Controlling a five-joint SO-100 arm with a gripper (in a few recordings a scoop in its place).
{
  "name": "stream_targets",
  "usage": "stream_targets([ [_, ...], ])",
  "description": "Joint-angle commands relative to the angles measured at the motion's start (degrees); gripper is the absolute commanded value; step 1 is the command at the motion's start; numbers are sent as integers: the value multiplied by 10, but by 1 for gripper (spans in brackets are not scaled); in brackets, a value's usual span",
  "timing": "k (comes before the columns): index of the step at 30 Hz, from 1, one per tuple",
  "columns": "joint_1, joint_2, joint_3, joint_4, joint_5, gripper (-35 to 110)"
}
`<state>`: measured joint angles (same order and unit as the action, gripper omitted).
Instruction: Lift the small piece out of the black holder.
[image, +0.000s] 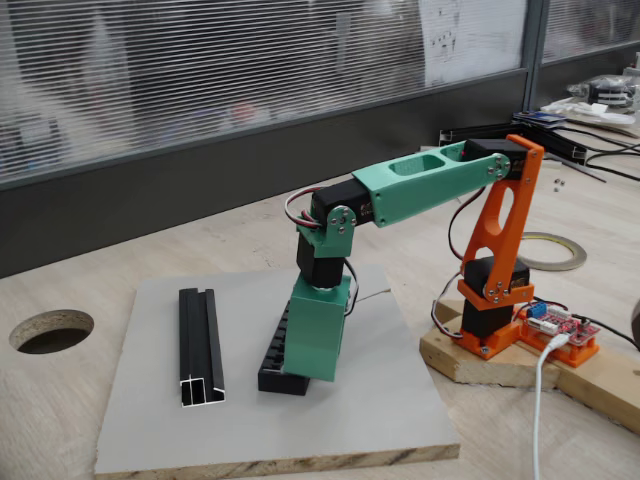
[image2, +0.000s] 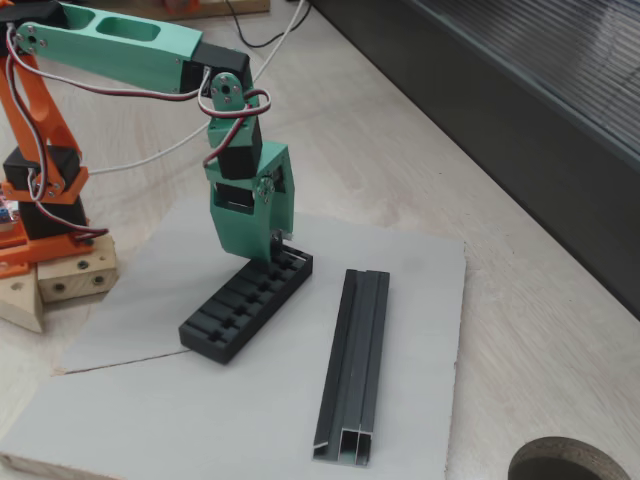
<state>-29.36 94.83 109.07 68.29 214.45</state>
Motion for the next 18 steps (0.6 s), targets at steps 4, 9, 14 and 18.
stream_targets([
  [4, -6, 4, -2, 4, 0, 36],
  [9, -6, 4, -2, 4, 0, 36],
  [14, -6, 6, -2, 4, 0, 36],
  [18, -6, 10, -2, 4, -1, 36],
])
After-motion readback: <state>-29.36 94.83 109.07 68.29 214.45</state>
